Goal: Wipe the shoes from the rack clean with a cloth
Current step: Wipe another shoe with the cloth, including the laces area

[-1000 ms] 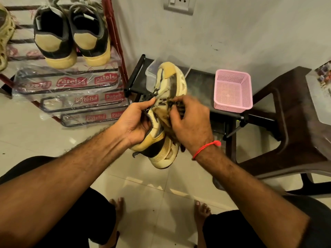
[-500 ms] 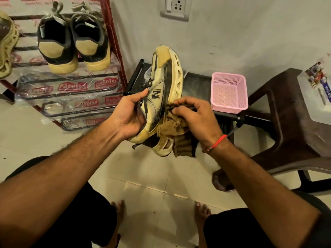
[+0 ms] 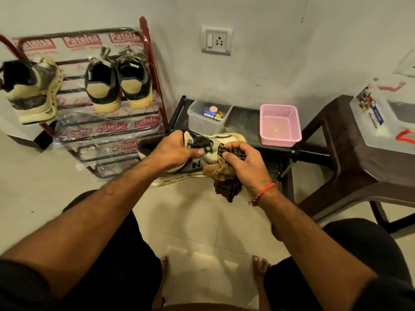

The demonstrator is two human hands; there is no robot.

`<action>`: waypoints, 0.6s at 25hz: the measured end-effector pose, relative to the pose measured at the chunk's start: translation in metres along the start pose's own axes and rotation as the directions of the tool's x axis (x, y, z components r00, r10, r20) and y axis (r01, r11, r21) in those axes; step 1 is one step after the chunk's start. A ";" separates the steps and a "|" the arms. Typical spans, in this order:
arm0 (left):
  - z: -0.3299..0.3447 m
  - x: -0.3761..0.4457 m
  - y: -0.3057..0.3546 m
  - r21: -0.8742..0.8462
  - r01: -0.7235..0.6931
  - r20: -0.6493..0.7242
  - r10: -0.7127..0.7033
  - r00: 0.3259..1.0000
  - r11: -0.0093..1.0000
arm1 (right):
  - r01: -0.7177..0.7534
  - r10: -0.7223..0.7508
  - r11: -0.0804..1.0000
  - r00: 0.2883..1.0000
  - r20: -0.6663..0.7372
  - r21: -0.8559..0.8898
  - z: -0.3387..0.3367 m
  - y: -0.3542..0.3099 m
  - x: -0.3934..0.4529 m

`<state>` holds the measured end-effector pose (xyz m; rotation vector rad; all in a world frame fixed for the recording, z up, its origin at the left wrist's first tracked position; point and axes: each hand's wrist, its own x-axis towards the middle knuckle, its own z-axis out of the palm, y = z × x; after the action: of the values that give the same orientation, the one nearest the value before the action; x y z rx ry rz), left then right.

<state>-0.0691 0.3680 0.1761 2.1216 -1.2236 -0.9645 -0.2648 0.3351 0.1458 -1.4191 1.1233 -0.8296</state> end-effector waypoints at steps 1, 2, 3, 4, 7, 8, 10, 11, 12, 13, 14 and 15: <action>-0.001 -0.009 0.002 0.106 -0.042 -0.062 0.049 0.997 0.993 | 0.018 -0.017 1.000 1.000 -0.021 0.015 -0.001 0.001 -0.009; -0.003 -0.022 0.003 0.250 -0.065 -0.131 0.100 0.986 0.966 | 0.027 -0.025 0.999 0.999 -0.037 0.031 -0.004 0.000 -0.017; -0.005 -0.033 0.001 0.405 -0.065 -0.196 0.156 0.968 0.912 | 0.023 -0.022 0.999 0.999 -0.038 0.041 -0.007 0.000 -0.025; -0.006 -0.047 -0.002 0.526 -0.082 -0.243 0.242 0.939 0.847 | 0.013 -0.011 0.999 1.000 -0.028 0.046 -0.009 -0.001 -0.031; -0.003 -0.083 -0.013 0.574 -0.187 -0.350 0.445 0.824 0.797 | 0.022 -0.025 0.998 0.998 0.050 0.059 -0.012 -0.003 -0.049; -0.002 -0.086 -0.015 0.553 -0.221 -0.380 0.480 0.791 0.803 | 0.046 -0.050 0.998 0.996 0.069 0.052 -0.012 -0.005 -0.055; 0.000 -0.083 -0.019 0.477 -0.273 -0.405 0.484 0.776 0.836 | 0.084 -0.086 0.996 0.994 0.073 0.036 -0.013 -0.004 -0.058; 0.002 -0.080 -0.024 0.421 -0.279 -0.411 0.456 0.789 0.863 | 0.082 -0.085 0.996 0.994 0.070 0.037 -0.014 -0.004 -0.059; 0.005 -0.077 -0.026 0.369 -0.293 -0.413 0.438 0.798 0.882 | 0.077 -0.080 0.996 0.995 0.051 0.051 -0.016 -0.005 -0.059; 0.010 -0.075 -0.026 0.319 -0.314 -0.410 0.429 0.805 0.894 | 0.071 -0.073 0.995 0.997 0.032 0.063 -0.018 -0.005 -0.059; 0.014 -0.073 -0.027 0.257 -0.339 -0.408 0.420 0.810 0.905 | 0.069 -0.070 0.996 0.997 0.021 0.064 -0.019 -0.005 -0.059; 0.017 -0.070 -0.028 0.199 -0.354 -0.406 0.406 0.819 0.914 | 0.072 -0.073 0.996 0.997 0.016 0.052 -0.018 -0.004 -0.058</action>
<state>-0.0918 0.4414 0.1679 1.9193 -1.4067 -0.2202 -0.2987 0.3841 0.1585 -1.4290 1.0352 -0.8890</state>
